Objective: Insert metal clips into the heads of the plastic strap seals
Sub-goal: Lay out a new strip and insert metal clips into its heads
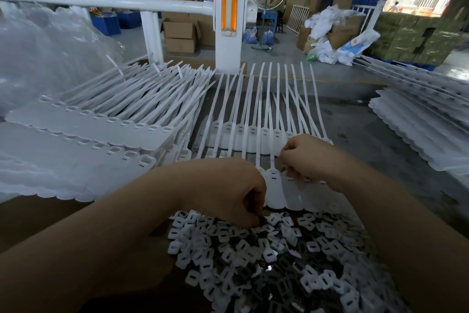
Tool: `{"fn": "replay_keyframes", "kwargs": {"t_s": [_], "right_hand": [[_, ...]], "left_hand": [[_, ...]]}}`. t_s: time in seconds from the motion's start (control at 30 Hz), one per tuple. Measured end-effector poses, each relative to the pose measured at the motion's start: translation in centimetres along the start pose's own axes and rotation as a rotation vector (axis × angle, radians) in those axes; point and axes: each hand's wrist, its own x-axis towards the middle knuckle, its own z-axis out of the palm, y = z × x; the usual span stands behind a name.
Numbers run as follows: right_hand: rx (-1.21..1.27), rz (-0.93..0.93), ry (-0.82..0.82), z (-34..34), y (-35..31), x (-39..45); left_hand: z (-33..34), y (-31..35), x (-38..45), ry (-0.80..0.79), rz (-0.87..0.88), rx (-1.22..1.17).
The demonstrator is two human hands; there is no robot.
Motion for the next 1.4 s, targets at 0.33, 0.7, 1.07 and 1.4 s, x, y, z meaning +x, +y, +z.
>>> {"fn": "replay_keyframes", "kwargs": {"t_s": [0.33,0.7,1.07,1.4], "right_hand": [[-0.029,-0.044,0.008,-0.1,0.3,0.1],[0.171,-0.217,-0.151,-0.8,-0.2,-0.7],[0.208,-0.286,-0.183,-0.5,-0.1,-0.6],[0.132,-0.297,-0.250,-0.5,-0.1,-0.5]], "left_hand": [[0.2,-0.6,0.3,0.021,0.039,-0.145],[-0.1,-2.8,0.3,0.428,-0.190,-0.880],[0.2,-2.8,0.8,0.459,-0.233,-0.750],[0.3,-2.6,0.9,0.526,-0.251,-0.840]]}}
